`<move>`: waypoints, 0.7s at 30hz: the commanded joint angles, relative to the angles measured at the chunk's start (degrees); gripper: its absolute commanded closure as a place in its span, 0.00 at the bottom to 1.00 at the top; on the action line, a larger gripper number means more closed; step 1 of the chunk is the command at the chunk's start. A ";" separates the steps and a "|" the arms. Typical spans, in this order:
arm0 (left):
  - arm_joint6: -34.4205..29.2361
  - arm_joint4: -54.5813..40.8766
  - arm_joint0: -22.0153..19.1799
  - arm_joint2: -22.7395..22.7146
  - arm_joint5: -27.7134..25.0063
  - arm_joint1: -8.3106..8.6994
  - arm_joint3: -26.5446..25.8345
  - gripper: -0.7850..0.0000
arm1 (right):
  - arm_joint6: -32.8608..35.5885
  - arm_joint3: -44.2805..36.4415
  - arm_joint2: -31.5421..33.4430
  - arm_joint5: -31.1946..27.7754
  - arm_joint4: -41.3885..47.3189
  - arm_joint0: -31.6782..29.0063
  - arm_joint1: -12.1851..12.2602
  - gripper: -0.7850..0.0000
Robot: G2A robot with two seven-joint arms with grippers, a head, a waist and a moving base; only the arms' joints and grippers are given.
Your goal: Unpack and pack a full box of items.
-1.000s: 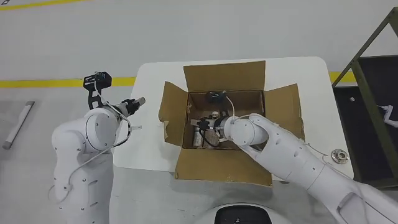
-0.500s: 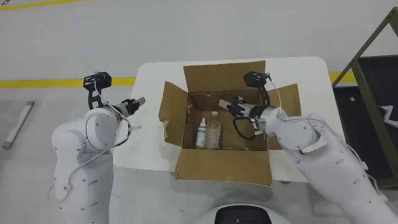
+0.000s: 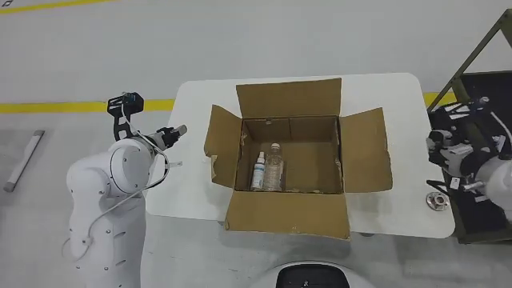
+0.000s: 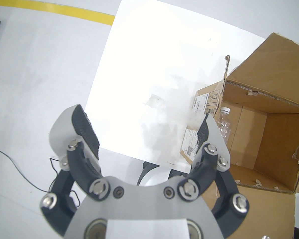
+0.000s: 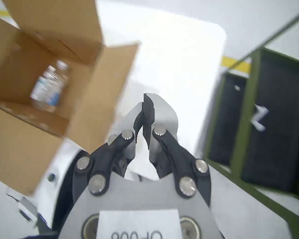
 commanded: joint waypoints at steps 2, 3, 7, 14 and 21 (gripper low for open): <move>0.00 0.00 0.00 0.00 0.00 0.00 0.00 0.00 | 7.64 0.36 3.73 -4.12 1.09 -4.65 0.55 1.00; 0.00 0.00 0.00 0.00 0.00 0.00 0.00 0.00 | 7.64 1.14 4.76 -4.97 0.13 -6.81 0.77 1.00; 0.00 0.00 0.00 0.00 0.00 0.00 0.00 0.00 | 7.64 2.50 7.00 -2.88 3.56 -12.72 1.03 1.00; 0.00 0.00 0.00 0.00 0.00 0.00 0.00 0.00 | 7.64 2.50 7.00 -2.88 3.56 -12.72 1.03 1.00; 0.00 0.00 0.00 0.00 0.00 0.00 0.00 0.00 | 2.41 5.03 3.02 -2.94 1.24 -14.16 0.94 1.00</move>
